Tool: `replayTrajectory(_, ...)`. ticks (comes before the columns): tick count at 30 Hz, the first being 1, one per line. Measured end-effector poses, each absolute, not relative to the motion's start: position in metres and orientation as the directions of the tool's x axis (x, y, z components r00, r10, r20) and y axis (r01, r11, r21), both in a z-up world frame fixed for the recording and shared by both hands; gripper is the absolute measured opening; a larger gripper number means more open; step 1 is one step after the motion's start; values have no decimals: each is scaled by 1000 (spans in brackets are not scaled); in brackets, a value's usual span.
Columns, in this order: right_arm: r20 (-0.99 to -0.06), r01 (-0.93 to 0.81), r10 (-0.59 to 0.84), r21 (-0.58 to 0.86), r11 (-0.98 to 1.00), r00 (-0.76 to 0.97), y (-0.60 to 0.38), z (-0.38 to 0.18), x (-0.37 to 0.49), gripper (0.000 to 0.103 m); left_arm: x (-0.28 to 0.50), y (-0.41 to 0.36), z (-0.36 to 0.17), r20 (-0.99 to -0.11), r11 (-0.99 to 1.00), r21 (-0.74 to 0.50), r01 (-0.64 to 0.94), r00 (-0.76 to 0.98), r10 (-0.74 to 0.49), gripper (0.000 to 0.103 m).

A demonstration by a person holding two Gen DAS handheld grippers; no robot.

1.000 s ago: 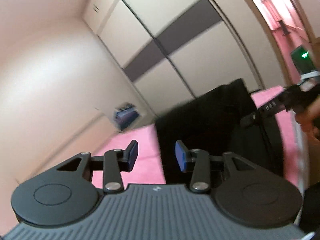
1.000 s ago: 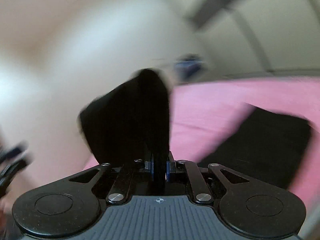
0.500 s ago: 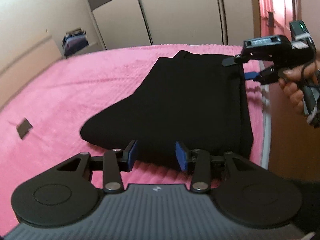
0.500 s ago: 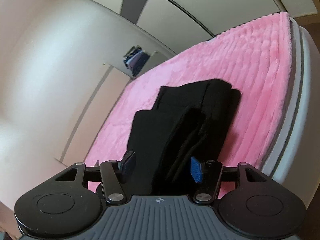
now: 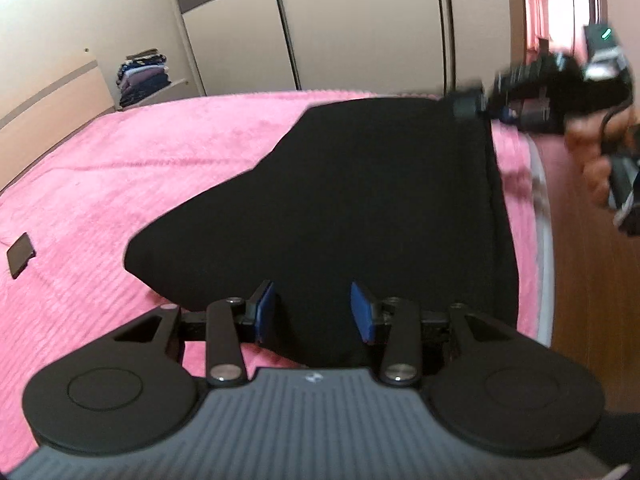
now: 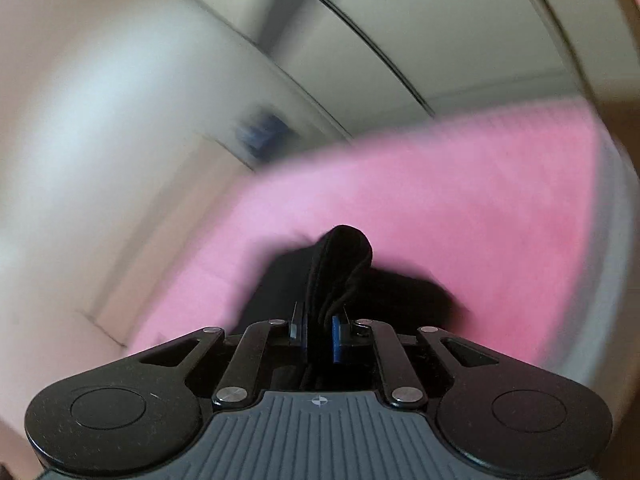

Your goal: Fold clothes

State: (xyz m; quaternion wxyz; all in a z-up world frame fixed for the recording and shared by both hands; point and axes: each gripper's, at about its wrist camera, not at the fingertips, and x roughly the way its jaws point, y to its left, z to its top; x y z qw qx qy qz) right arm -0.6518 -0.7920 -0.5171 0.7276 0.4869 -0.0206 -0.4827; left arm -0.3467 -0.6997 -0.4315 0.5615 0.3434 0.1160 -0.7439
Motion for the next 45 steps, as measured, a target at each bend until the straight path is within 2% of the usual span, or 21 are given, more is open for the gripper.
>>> replayTrajectory(3,-435,659,-706,749,60,559,-786,-530,-662,10,-346,-702,-438,-653,-353,212,911,-137,-745,38)
replayTrajectory(6,-436,674,-715,736,66,546,-778,-522,-668,20,-339,-703,-434,-657,-347,185,919,-147,-739,40)
replayTrajectory(7,-447,695,-730,717,53,517,-774,-516,-669,32,-336,-704,-431,-657,-341,173,924,-150,-739,40)
replayTrajectory(8,-457,715,-745,698,39,487,-771,-510,-669,55,-331,-705,-428,-651,-329,170,929,-144,-745,40)
replayTrajectory(9,-462,735,-759,678,31,458,-766,-504,-670,66,-326,-706,-424,-645,-316,169,934,-137,-752,40)
replayTrajectory(10,-444,754,-779,654,56,443,-759,-494,-668,68,-319,-710,-421,-641,-301,173,938,-125,-757,39)
replayTrajectory(12,-406,791,-810,602,111,423,-746,-475,-664,68,-306,-720,-416,-634,-270,182,946,-97,-767,39)
replayTrajectory(16,-401,790,-712,494,363,577,-738,-464,-610,68,-284,-755,-414,-637,-233,174,957,-72,-768,37)
replayTrajectory(19,-413,739,-614,402,541,673,-733,-455,-570,55,-271,-783,-425,-663,-209,157,965,-54,-747,37)
replayTrajectory(21,-430,684,-540,339,646,723,-729,-451,-544,55,-263,-802,-433,-681,-192,146,971,-42,-731,37)
replayTrajectory(24,-533,629,-430,273,728,729,-718,-478,-515,54,-255,-816,-454,-703,-193,128,973,-48,-710,37)
replayTrajectory(29,-559,633,-428,241,736,710,-726,-480,-513,53,-257,-808,-448,-686,-183,146,972,-34,-727,37)
replayTrajectory(31,-565,636,-432,227,737,703,-730,-480,-513,53,-259,-799,-437,-677,-178,133,975,-42,-735,32)
replayTrajectory(36,-535,729,-578,112,675,617,-782,-454,-523,53,-281,-745,-404,-641,-271,25,962,-193,-743,33)
replayTrajectory(38,-541,738,-594,77,670,596,-810,-445,-518,53,-294,-723,-401,-642,-327,-13,945,-259,-722,33)
replayTrajectory(42,-577,709,-542,96,699,612,-886,-440,-482,53,-319,-697,-419,-688,-397,-29,917,-306,-657,34)
replayTrajectory(45,-653,711,-494,97,697,574,-935,-458,-455,53,-323,-692,-439,-678,-377,-26,926,-293,-674,34)
